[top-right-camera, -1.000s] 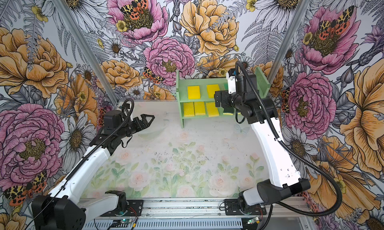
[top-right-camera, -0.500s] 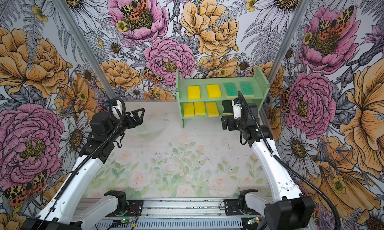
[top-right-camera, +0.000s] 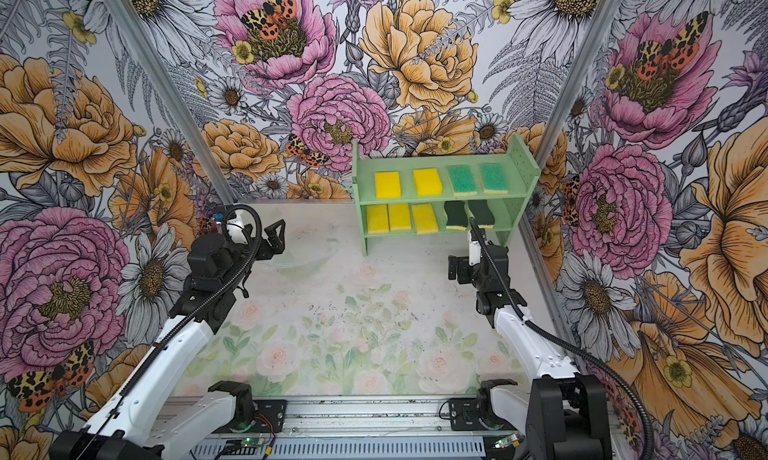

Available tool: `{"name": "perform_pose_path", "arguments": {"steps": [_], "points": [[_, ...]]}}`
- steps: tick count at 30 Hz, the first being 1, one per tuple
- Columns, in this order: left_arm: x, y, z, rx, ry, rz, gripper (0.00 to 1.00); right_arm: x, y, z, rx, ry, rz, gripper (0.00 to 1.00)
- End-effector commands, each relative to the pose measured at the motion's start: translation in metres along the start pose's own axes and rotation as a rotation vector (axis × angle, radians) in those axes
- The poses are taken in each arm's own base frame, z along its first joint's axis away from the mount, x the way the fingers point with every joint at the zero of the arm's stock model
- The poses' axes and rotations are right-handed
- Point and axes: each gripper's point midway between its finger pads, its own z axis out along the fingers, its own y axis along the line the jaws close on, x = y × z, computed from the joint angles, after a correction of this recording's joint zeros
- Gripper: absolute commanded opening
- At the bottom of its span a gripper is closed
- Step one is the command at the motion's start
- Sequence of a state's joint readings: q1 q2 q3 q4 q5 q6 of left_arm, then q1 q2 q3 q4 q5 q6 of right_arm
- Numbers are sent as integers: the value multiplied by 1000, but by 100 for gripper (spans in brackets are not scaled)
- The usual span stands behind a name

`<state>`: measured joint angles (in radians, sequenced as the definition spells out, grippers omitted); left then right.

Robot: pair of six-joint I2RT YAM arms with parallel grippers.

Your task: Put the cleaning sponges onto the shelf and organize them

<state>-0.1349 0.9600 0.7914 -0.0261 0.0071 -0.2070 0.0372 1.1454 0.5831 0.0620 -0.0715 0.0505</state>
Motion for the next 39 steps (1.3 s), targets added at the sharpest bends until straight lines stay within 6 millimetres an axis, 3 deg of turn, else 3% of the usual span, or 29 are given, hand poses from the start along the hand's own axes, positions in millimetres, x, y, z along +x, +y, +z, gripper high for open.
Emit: {"name": "perform_pose_path", "arguments": {"steps": [1, 8, 17, 21, 28, 35, 39], "points": [[-10, 17, -5, -70, -95, 58, 99, -26, -13, 3, 67, -205, -54, 99], [14, 33, -6, -107, -157, 156, 99, -4, -20, 21, 106, -237, -42, 98], [64, 78, 6, -228, -99, 175, 99, 12, -30, 38, 157, -232, -37, 98], [83, 87, 11, -217, -107, 176, 99, 19, -41, 53, 149, -195, 12, 98], [122, 102, 24, -228, -66, 168, 99, 22, -46, 52, 154, -207, 39, 100], [128, 104, 36, -221, -58, 204, 99, 22, -46, 52, 154, -206, 39, 100], [144, 113, 41, -248, -93, 204, 99, 22, -47, 52, 155, -207, 39, 100]]}}
